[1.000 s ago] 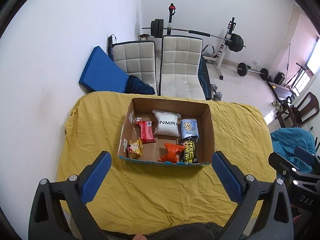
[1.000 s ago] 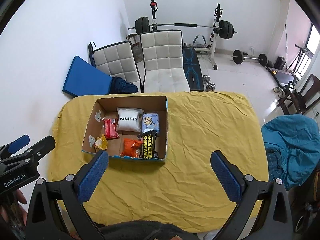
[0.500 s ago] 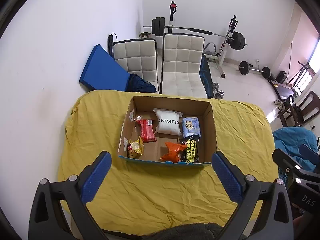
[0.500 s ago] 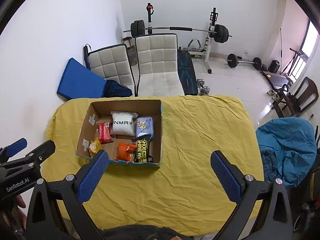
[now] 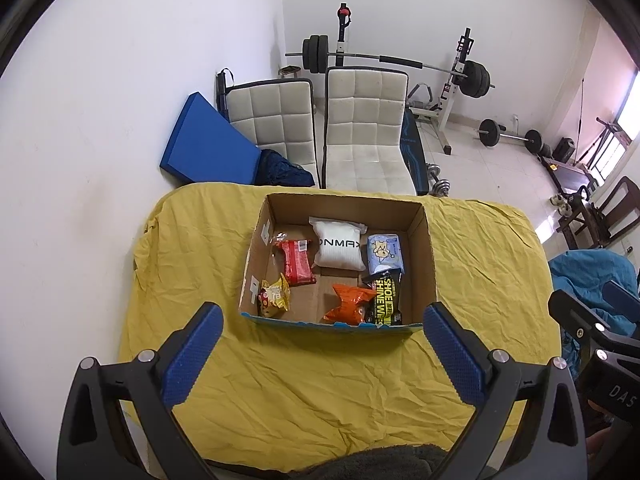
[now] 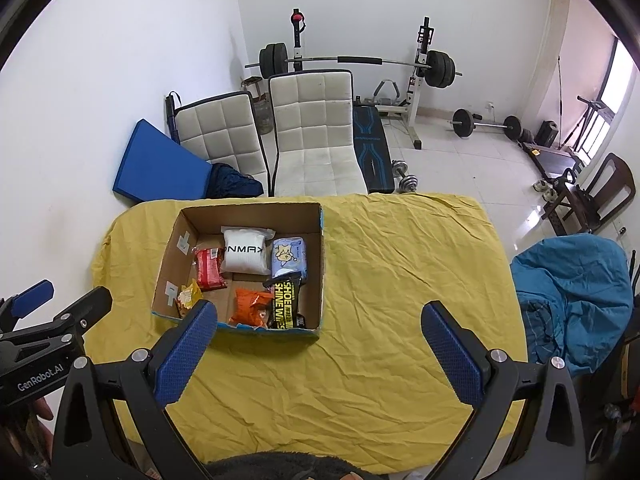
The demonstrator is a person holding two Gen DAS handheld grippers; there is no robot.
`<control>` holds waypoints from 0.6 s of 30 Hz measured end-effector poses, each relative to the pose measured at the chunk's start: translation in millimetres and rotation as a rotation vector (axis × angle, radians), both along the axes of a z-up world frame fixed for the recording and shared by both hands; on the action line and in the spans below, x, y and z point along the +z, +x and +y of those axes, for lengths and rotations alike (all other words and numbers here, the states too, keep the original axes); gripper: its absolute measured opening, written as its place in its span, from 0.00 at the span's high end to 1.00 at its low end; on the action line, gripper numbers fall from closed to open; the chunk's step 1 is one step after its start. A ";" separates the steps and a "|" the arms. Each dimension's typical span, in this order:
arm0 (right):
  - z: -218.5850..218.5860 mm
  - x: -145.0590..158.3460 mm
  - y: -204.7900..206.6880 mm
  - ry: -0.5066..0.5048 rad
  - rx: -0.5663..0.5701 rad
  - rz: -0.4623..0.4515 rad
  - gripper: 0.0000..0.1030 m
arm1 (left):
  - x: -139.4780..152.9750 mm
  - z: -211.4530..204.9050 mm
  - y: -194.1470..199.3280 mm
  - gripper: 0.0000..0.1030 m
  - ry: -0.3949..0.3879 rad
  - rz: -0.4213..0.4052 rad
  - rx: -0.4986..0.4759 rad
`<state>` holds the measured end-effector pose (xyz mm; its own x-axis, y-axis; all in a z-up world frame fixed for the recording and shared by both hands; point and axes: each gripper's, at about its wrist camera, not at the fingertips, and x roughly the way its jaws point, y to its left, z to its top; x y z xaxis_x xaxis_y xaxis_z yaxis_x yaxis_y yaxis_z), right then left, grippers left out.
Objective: Organize soft objects
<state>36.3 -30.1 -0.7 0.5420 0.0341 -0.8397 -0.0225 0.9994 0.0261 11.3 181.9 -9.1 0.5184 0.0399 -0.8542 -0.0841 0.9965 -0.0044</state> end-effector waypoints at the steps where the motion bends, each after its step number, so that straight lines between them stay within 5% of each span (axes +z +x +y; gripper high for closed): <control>1: 0.2 0.4 0.7 0.000 -0.003 -0.001 0.00 | -0.3 -0.2 0.1 0.00 0.001 -0.001 0.002; 18: 0.8 3.3 -1.0 -0.012 0.004 -0.028 0.00 | 2.2 2.3 0.6 0.00 0.010 -0.004 0.002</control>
